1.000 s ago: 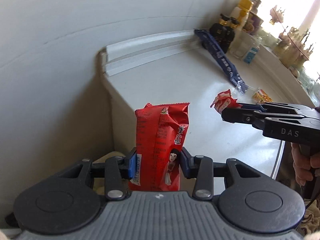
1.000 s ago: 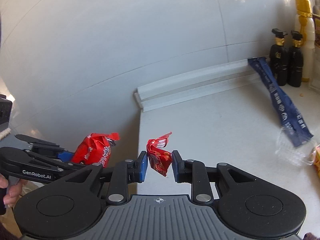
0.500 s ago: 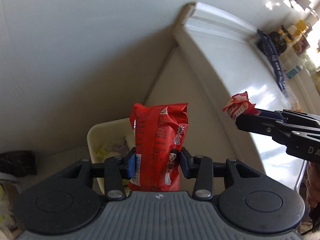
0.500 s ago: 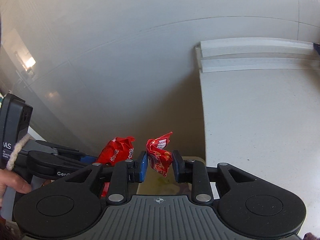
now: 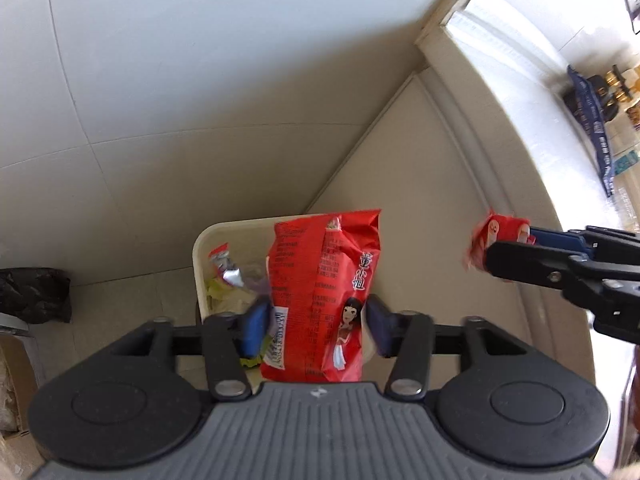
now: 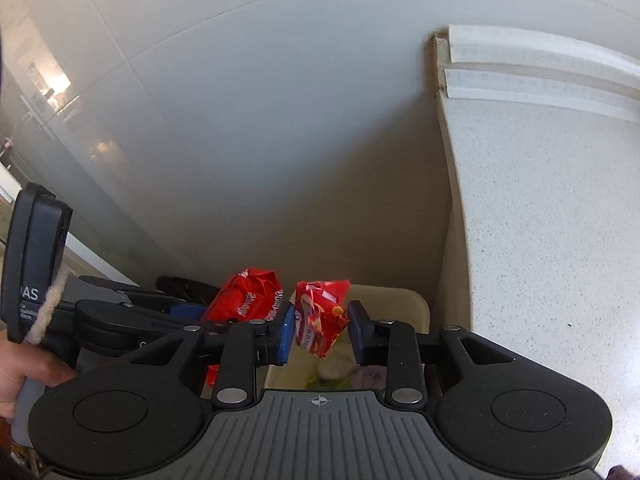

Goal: Collect trash
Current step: 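Open both grippers to drop the red packet and wrapper into the bin, then move both open grippers from the bin back to the counter litter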

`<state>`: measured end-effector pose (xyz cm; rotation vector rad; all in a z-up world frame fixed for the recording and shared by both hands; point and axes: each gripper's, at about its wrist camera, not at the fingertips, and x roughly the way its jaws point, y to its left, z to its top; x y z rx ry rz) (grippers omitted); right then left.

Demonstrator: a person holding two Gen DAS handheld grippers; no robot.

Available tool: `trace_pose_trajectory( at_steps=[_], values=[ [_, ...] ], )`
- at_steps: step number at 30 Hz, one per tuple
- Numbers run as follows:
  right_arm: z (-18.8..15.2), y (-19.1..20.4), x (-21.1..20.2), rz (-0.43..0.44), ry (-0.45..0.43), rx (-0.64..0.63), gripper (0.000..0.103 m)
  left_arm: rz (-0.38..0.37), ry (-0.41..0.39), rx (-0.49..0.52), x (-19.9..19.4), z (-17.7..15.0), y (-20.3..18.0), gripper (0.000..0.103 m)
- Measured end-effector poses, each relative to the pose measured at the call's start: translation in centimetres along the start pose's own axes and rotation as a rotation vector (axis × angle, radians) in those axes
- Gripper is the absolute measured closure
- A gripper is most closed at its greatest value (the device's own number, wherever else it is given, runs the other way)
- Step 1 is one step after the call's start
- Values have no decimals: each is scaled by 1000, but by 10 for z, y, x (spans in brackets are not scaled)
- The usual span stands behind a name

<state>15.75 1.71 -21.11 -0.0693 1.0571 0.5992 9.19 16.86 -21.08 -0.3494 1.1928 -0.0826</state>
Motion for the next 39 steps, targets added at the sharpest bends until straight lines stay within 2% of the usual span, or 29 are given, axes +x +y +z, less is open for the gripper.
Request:
trace_pose_trajectory(
  at_steps=[1,4,10,22,25,29,31,34,39],
  values=[
    [1,-1,1,1,3,12,62,10,-1,1,1,0,0,36],
    [6,-5,0,7,-6,37,51,17,1,5,2,0,-2,30],
    [7,-6,-5,1,-13,42,49,22,8,13,2,-2,-4,24],
    [2,-15,-19,8,-38,60,47,29,-9,48,-2,6,-20,19],
    [0,-18,-29,1,-56,46,38,38,-32,73,-11,9,-27,15],
    [-2,-24,-53,-35,-110,9,28,70,-74,126,-23,18,-43,8],
    [-5,-29,-67,-70,-136,-15,20,78,-98,150,-29,25,-53,7],
    [-10,-43,-92,-132,-173,-52,13,77,-136,182,-36,36,-74,3],
    [-22,-82,-136,-244,-204,-77,10,41,-190,272,-38,49,-125,1]
  ],
)
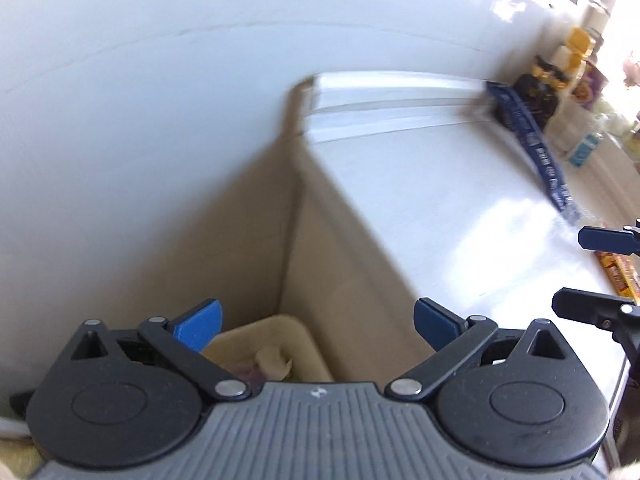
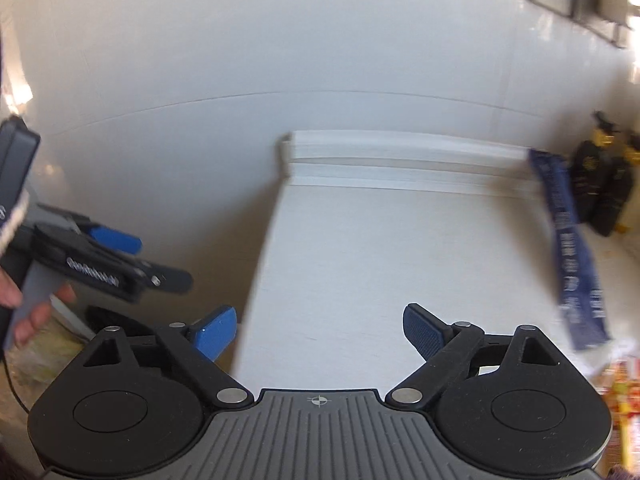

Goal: Collect trash
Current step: 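Move both open grippers from the bin back to the counter litter, then grasp the clear plastic tray with the left gripper while the right grasps the yellow curry box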

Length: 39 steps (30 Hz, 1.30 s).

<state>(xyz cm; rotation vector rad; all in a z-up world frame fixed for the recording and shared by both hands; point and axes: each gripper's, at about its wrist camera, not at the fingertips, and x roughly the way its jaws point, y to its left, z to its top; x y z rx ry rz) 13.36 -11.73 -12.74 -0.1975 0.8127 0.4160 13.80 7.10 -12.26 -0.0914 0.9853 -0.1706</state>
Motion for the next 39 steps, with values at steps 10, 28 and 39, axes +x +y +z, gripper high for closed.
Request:
trace_pose_trajectory(
  at_steps=[10,28,39],
  values=[
    [-38,-115,-54,-202,18,56,6,-218,-31,325,40,31,-112,1],
    [-92,-219,-60,-345,125,158,5,-552,41,881,131,62,-252,7],
    [-100,-242,-39,-260,198,208,8,-639,50,851,137,63,-252,41]
  ],
)
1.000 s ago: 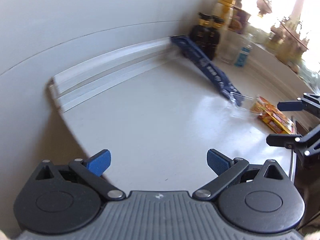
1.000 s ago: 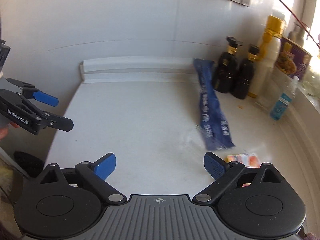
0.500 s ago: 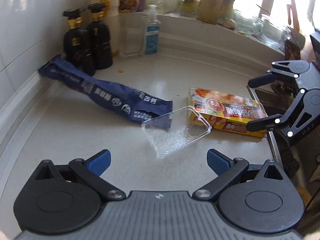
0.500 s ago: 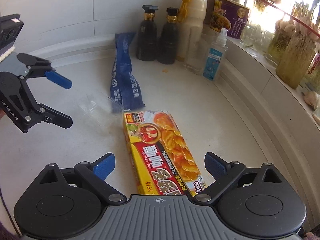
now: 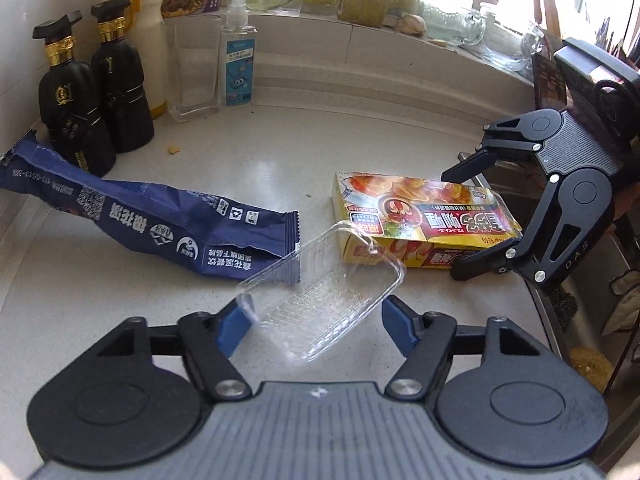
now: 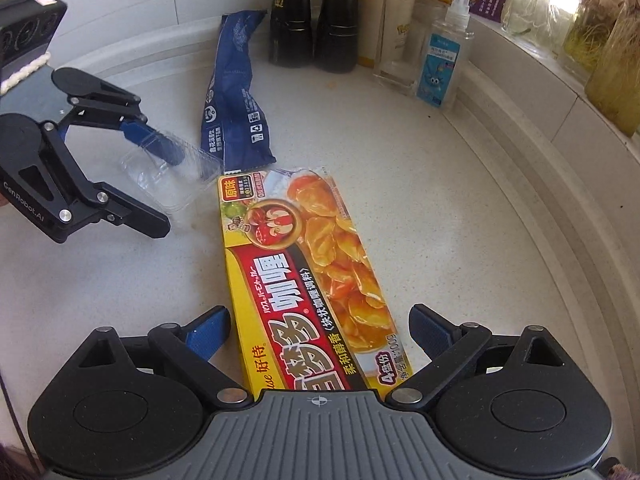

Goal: Collect trash
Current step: 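Grasp the clear plastic tray with the left gripper while the right grasps the yellow curry box, then lift the plastic tray and curry box and carry both over the bin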

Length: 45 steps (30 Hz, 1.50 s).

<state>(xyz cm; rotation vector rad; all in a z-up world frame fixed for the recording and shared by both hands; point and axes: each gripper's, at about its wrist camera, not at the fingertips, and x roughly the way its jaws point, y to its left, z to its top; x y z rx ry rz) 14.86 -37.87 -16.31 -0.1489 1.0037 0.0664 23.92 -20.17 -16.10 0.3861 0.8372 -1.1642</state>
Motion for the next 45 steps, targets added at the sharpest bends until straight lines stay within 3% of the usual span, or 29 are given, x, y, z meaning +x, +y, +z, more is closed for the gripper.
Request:
trace_pose_trajectory(
  at_steps=[2,3,4,15,23,36,45],
  values=[
    [0,0,-1,23,-12,15,13,8,-10,-23,-4,-2,1,52],
    [0,1,-2,33,-17,22,23,10,-17,-37,-6,-4,2,55],
    [0,3,-3,41,-20,30,24,8,-20,-58,-8,-5,4,56],
    [6,20,-31,50,-80,31,27,80,-72,-129,-40,-22,-2,61],
    [18,55,-49,68,-118,-30,27,166,-124,-230,-89,-49,-2,62],
    [51,147,-55,165,-158,-125,27,389,-182,-473,-191,-134,4,62],
    [62,244,-54,267,-145,-256,27,520,-137,-666,-231,-210,12,62]
  ],
)
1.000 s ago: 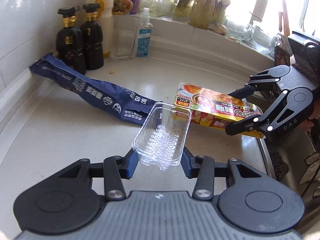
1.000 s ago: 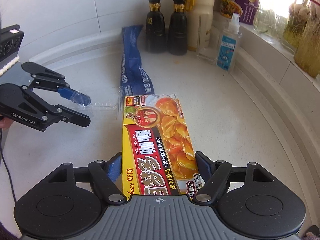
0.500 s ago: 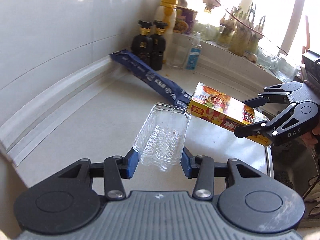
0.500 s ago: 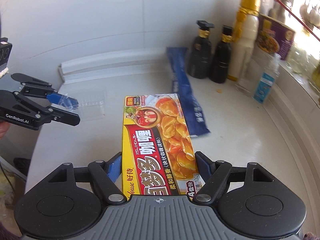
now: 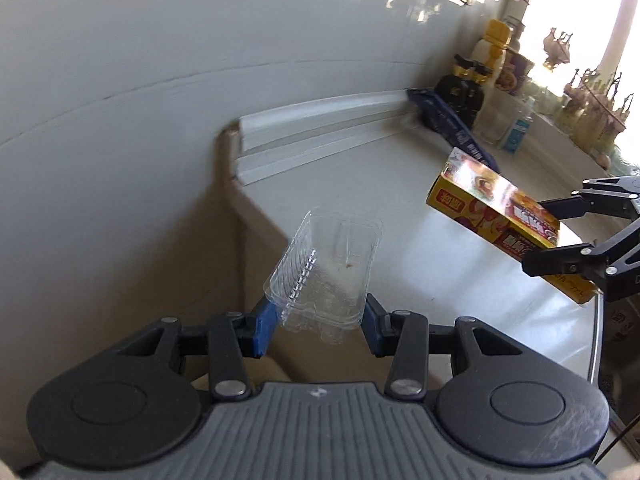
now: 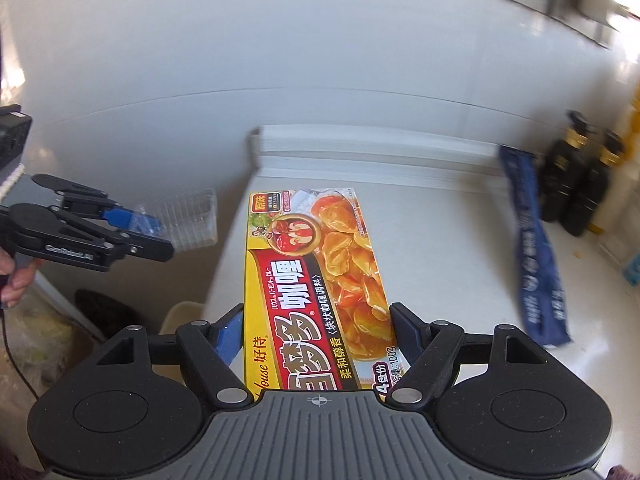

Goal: Collect trash
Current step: 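Lift the plastic tray and curry box and carry both over the bin, then open both grippers to drop the tray and curry box into the bin, then move both open grippers from the bin back to the blue wrapper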

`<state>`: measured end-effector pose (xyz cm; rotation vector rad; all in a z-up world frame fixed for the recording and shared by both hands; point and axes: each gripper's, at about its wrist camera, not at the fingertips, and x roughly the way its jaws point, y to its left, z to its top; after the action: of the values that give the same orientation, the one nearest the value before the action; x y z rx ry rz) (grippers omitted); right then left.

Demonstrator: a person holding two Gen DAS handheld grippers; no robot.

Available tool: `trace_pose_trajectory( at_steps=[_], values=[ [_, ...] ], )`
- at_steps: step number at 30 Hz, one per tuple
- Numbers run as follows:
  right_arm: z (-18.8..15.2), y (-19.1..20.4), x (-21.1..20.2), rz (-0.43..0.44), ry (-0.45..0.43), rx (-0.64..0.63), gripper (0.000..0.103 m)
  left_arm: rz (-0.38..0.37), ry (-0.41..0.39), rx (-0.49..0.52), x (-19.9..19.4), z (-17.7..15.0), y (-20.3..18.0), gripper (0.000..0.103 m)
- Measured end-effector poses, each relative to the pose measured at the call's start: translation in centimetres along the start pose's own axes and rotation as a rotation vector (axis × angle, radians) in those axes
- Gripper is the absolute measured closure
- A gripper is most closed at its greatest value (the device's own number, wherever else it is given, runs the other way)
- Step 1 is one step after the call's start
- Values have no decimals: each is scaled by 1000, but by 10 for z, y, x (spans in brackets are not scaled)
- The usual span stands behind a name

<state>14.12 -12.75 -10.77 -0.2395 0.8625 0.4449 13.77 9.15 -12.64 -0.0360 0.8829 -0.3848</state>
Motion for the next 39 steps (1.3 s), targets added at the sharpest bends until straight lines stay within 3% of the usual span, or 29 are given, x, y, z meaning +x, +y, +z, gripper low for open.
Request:
trace_pose_trajectory(
  at_steps=[8,14,18,21,23,25,39],
  values=[
    [11,82,35,71,84,-171,27,102,164,-99,19,-57,42,62],
    [8,145,76,45,197,-420,27,141,280,-160,46,-94,59,61],
    [3,167,105,53,264,-511,27,150,321,-179,59,-102,65,61],
    [4,173,127,70,306,-533,25,154,340,-185,69,-103,69,60],
    [5,173,139,98,315,-540,21,165,365,-180,75,-106,71,38],
    [4,172,144,125,327,-537,19,174,376,-170,78,-108,71,30],
    [8,127,143,128,289,-364,19,182,386,-166,80,-105,73,25]
  ],
)
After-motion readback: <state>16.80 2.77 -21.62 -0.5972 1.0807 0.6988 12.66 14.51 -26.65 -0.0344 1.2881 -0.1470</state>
